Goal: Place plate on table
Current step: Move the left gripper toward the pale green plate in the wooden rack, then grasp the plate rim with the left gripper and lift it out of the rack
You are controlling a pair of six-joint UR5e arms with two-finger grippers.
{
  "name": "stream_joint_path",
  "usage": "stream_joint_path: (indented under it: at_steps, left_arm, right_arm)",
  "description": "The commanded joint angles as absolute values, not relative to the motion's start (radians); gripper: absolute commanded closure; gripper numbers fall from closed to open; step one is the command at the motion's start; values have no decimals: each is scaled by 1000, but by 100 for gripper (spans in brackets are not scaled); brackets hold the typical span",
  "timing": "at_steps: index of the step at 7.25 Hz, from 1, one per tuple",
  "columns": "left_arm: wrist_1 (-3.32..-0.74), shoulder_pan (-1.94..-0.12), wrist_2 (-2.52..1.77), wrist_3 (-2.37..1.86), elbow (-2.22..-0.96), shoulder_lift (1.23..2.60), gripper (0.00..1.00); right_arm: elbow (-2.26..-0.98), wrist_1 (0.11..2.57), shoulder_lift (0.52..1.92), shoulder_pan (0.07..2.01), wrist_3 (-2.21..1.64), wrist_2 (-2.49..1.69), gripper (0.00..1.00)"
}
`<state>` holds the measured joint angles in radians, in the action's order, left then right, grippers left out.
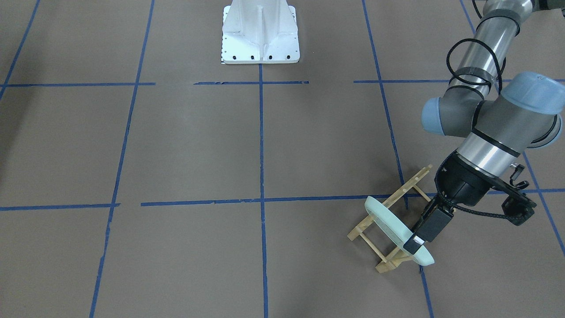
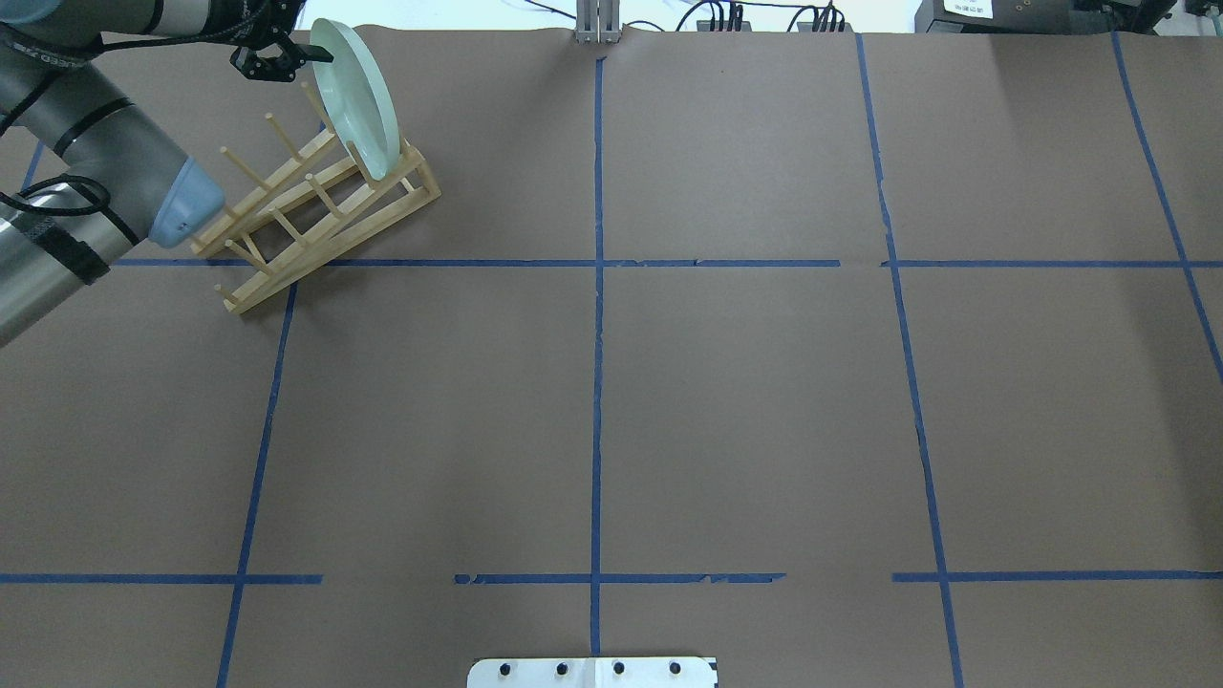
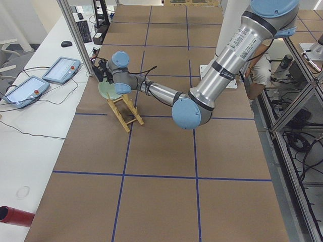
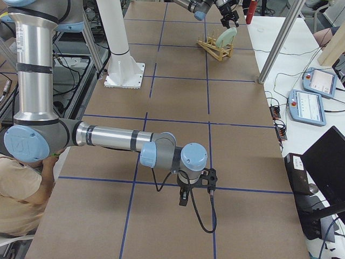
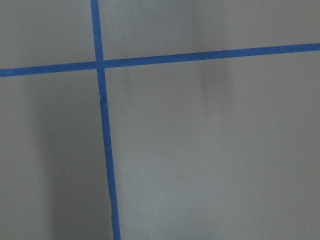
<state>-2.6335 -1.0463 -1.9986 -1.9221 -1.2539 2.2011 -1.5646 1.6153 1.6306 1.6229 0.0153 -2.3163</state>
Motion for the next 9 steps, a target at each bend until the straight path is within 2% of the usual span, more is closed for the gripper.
stream_joint_path:
  at_steps: [1, 2, 3, 5, 8, 9]
  left_arm:
    - [-2634, -1048, -2006, -1916, -1255, 2204, 67]
    - [-2634, -1048, -2006, -1919, -1256, 2210, 93]
    - [-2634, -1052, -2008, -1925, -1267, 2209, 100]
    - [-2632, -1057, -2009, -1943, -1294, 2209, 100]
    - [-2611, -1126, -2043, -2057, -1434, 2203, 100]
    - [-2521, -1126, -2057, -2095, -1507, 2197, 100]
  right_arm:
    - [-1565, 1615, 1631, 1623, 15, -2316, 0]
    - [-1565, 1615, 1631, 1623, 15, -2316, 0]
    - [-1565, 1615, 1631, 1623, 15, -2316, 0]
    - [-1565, 1615, 1629, 1623, 15, -2316, 0]
    - [-1565, 1615, 1631, 1623, 15, -2316, 0]
    - [-1565, 1615, 1629, 1623, 15, -2316, 0]
